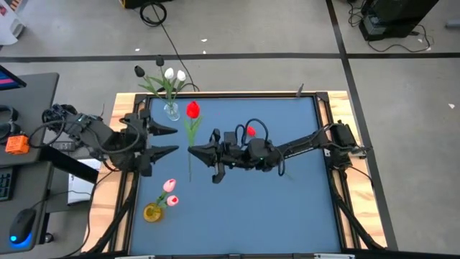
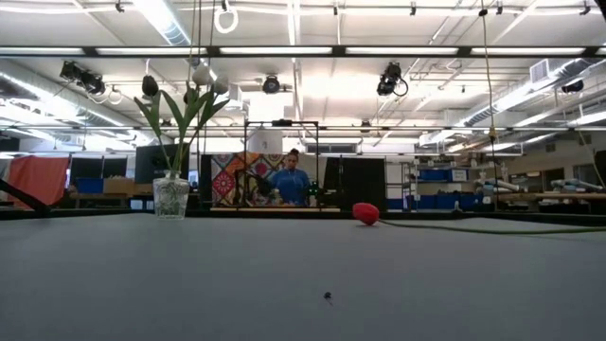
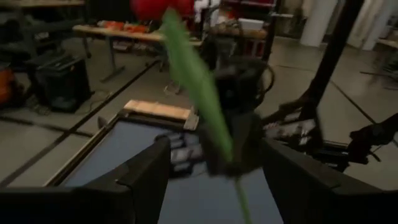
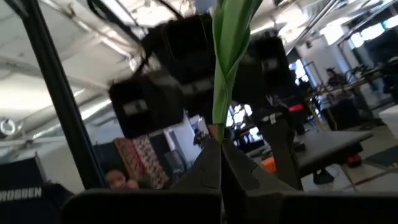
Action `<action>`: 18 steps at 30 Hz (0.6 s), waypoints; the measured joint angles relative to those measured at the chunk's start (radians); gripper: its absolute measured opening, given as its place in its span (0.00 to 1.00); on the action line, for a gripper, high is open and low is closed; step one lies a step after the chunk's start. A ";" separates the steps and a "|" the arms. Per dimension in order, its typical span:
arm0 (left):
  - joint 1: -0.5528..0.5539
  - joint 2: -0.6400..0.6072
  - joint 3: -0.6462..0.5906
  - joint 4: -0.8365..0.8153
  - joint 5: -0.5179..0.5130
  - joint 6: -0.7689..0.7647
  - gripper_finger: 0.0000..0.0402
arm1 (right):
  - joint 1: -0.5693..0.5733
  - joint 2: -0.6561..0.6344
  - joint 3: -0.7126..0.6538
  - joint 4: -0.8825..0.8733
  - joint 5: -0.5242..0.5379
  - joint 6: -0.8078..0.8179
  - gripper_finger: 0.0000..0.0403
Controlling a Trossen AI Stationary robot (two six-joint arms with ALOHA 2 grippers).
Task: Sort flowers into vase by color
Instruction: Put the top red tulip into the yellow vase
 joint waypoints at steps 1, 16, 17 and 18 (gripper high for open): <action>0.017 0.010 0.000 0.025 0.026 0.022 0.63 | -0.007 0.000 0.000 -0.013 -0.015 0.004 0.01; 0.180 0.068 -0.001 0.079 0.151 0.033 0.39 | -0.072 0.002 0.000 -0.040 -0.163 0.017 0.01; 0.180 0.068 -0.001 0.079 0.151 0.036 0.36 | -0.074 0.002 0.000 -0.040 -0.164 0.017 0.01; 0.180 0.068 -0.001 0.079 0.151 0.037 0.33 | -0.076 0.002 0.000 -0.040 -0.170 0.017 0.01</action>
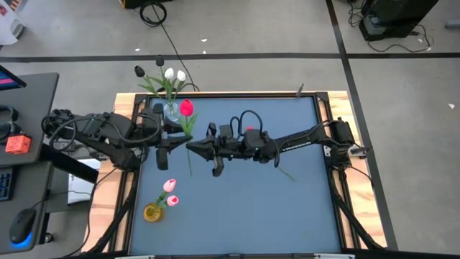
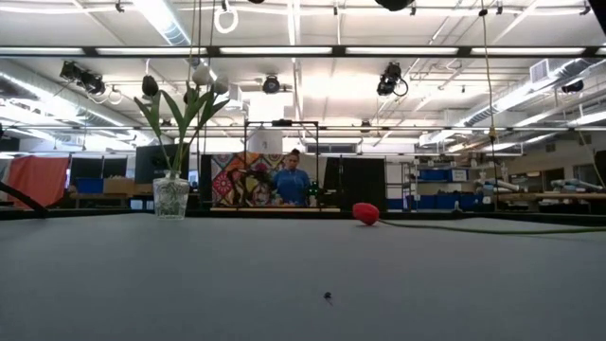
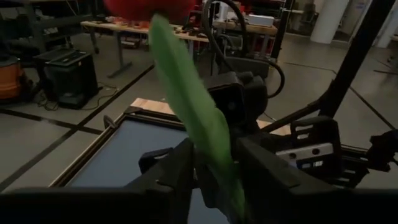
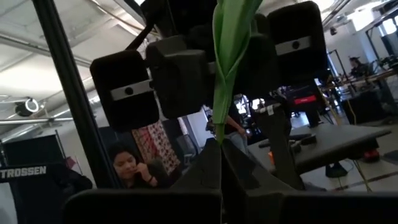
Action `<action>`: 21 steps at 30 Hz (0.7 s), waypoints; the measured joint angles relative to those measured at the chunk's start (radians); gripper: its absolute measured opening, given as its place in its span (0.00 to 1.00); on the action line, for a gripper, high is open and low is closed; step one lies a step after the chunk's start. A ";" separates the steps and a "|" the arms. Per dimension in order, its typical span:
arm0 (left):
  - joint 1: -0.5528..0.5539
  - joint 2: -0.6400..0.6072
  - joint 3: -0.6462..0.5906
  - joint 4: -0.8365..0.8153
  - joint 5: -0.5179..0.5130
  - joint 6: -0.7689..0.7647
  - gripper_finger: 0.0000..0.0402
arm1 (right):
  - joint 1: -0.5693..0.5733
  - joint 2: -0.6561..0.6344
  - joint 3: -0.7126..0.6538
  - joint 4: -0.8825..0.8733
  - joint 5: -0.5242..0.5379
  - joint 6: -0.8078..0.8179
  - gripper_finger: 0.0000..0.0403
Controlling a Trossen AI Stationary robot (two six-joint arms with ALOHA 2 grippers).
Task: Sort flowers into vase by color
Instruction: Put the top red tulip into the yellow vase
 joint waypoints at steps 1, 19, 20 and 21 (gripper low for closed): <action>0.000 0.000 0.000 -0.001 0.000 0.000 0.29 | -0.001 0.000 0.000 0.000 -0.005 0.001 0.01; -0.003 -0.032 0.000 -0.287 0.027 -0.032 0.02 | -0.033 0.000 0.000 -0.198 0.052 0.191 0.24; -0.005 -0.039 0.000 -0.321 0.024 -0.059 0.02 | -0.034 0.000 0.000 -0.218 0.053 0.210 0.24; -0.010 -0.050 0.000 -0.350 0.015 -0.084 0.02 | -0.035 0.000 0.000 -0.238 0.055 0.226 0.25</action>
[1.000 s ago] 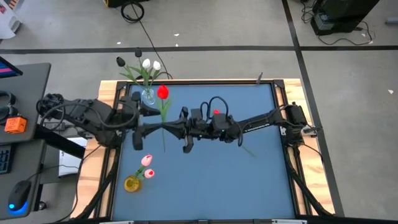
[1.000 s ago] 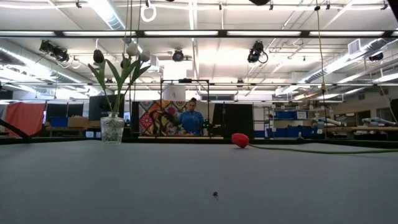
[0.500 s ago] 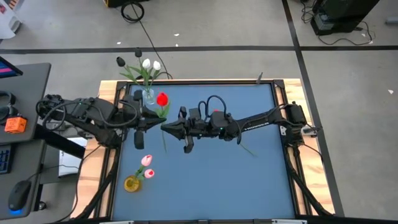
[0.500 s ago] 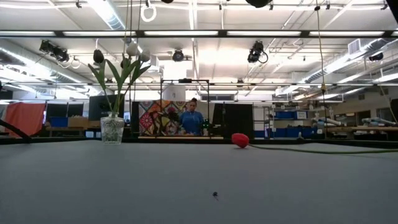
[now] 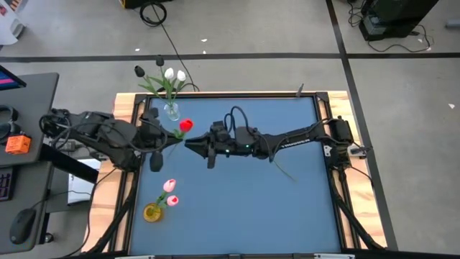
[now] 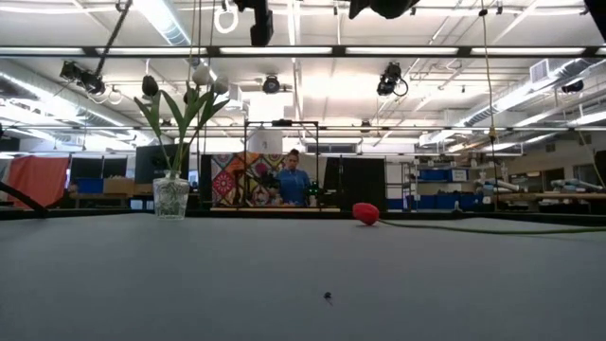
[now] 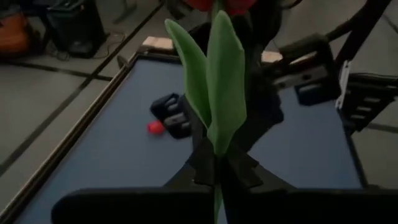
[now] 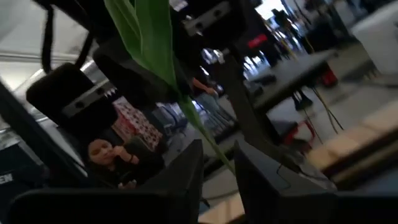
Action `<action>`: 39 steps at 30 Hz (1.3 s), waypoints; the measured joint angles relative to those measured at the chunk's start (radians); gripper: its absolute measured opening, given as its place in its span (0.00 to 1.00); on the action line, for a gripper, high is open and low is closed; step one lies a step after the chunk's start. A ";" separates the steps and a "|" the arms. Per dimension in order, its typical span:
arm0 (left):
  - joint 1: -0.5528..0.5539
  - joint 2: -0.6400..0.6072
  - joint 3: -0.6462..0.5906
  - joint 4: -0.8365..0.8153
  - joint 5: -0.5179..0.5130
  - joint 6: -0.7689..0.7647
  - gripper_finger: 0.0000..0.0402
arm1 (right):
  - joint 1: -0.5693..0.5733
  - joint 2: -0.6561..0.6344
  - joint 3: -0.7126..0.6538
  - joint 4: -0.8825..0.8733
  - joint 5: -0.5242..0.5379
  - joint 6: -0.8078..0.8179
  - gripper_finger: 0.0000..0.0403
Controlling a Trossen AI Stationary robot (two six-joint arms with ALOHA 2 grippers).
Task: Sort flowers into vase by color
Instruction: Put the top red tulip into the yellow vase
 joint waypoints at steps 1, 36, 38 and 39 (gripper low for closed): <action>-0.010 -0.011 0.000 -0.019 -0.009 -0.022 0.02 | 0.000 0.000 0.000 -0.020 0.007 0.013 0.25; -0.796 -0.099 -0.177 -0.251 -0.603 -0.496 0.02 | 0.145 -0.244 0.000 -0.622 0.476 0.118 0.24; -0.836 -0.105 -0.188 -0.251 -0.606 -0.499 0.02 | 0.155 -0.241 0.000 -0.623 0.488 0.136 0.24; -0.857 -0.108 -0.189 -0.252 -0.606 -0.497 0.02 | 0.160 -0.241 0.000 -0.623 0.495 0.145 0.24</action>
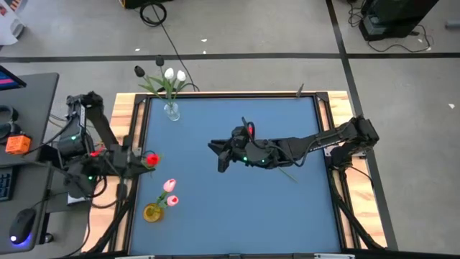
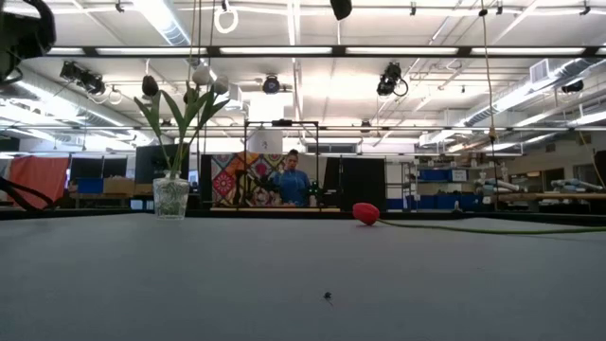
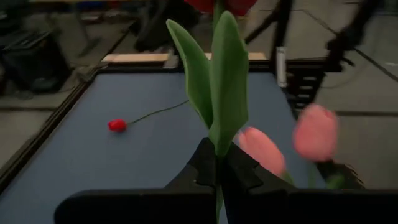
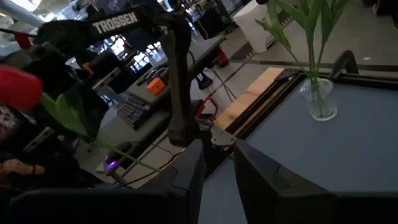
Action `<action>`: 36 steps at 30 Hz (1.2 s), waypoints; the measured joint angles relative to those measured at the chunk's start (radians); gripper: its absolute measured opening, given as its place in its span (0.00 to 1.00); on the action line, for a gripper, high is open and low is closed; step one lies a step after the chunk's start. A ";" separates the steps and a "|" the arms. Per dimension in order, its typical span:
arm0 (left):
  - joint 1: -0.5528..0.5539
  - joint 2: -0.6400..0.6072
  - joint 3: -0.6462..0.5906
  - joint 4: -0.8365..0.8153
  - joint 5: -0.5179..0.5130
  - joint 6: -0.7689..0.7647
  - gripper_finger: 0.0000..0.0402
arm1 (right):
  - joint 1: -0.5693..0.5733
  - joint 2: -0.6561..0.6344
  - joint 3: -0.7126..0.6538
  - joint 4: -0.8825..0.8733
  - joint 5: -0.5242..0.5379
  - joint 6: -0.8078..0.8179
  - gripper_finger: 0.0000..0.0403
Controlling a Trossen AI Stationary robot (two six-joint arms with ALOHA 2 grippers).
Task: Sort flowers into vase by color
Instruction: Put the top red tulip into the yellow vase
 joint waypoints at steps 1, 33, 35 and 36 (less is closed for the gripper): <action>-0.021 -0.003 0.000 -0.004 0.000 0.007 0.02 | 0.004 0.000 0.000 0.001 0.003 0.007 0.24; -0.463 -0.013 -0.190 0.482 -0.263 0.070 0.02 | 0.146 0.000 0.000 0.007 0.190 0.179 0.24; -0.463 0.000 -0.211 0.493 -0.280 0.062 0.02 | 0.139 0.000 0.000 0.007 0.183 0.184 0.24; -0.463 0.005 -0.228 0.501 -0.287 0.062 0.02 | 0.137 0.000 0.000 0.007 0.181 0.188 0.24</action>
